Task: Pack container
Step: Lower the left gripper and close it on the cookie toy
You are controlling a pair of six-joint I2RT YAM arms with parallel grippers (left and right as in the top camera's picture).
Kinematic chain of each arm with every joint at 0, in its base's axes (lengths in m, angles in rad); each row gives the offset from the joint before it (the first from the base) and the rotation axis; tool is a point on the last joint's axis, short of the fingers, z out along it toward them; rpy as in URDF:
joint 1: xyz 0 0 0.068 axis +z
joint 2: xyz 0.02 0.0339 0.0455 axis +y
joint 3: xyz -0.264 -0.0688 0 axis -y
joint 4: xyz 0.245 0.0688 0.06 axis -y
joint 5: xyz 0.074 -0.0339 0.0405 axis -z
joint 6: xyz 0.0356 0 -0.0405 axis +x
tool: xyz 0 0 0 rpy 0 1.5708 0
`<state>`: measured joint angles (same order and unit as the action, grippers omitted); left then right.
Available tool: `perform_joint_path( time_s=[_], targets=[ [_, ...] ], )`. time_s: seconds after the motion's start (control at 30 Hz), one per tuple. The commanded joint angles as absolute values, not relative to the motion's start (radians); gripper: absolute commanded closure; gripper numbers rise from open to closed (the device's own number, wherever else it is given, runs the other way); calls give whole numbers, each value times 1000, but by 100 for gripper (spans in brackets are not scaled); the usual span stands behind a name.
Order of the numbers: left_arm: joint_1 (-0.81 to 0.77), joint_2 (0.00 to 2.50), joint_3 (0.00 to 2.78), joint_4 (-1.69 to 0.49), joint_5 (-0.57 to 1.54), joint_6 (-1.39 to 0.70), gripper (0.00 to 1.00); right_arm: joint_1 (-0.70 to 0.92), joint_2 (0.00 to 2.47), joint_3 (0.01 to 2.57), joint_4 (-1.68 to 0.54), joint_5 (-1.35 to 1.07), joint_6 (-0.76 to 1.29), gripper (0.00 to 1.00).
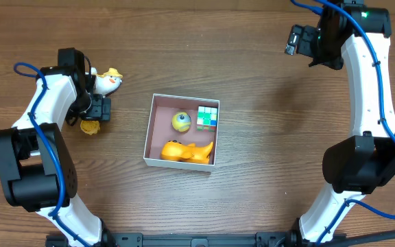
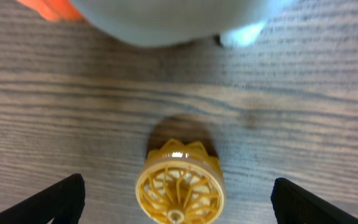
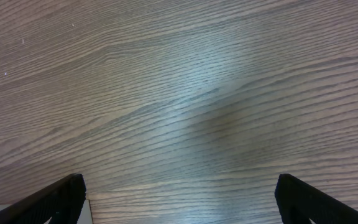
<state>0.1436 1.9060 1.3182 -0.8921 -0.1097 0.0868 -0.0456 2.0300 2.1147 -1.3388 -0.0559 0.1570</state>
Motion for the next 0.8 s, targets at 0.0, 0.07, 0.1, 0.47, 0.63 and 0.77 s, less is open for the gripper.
perform_joint_path(
  time_s=[0.0,0.07,0.1,0.47,0.63,0.77],
  targets=[
    [143,1925,1330,-877,-115,108,3,-47,2026,2140,-1336,-62,165,0],
    [143,1951,1330,-878,-114,104,3,-47,2026,2140,-1336,-62,165,0],
    [143,1961,1330,-879,-113,96,3,-47,2026,2140,-1336,-62,165,0],
    [143,2025,1330,-893,-103,37,24,-47,2026,2140,-1336,-62,165,0],
    [143,2025,1330,-912,-103,19,37,-47,2026,2140,-1336,-62,165,0],
    [143,2025,1331,-921,-103,17,53,-47,2026,2140,-1336,-62,165,0]
  ],
)
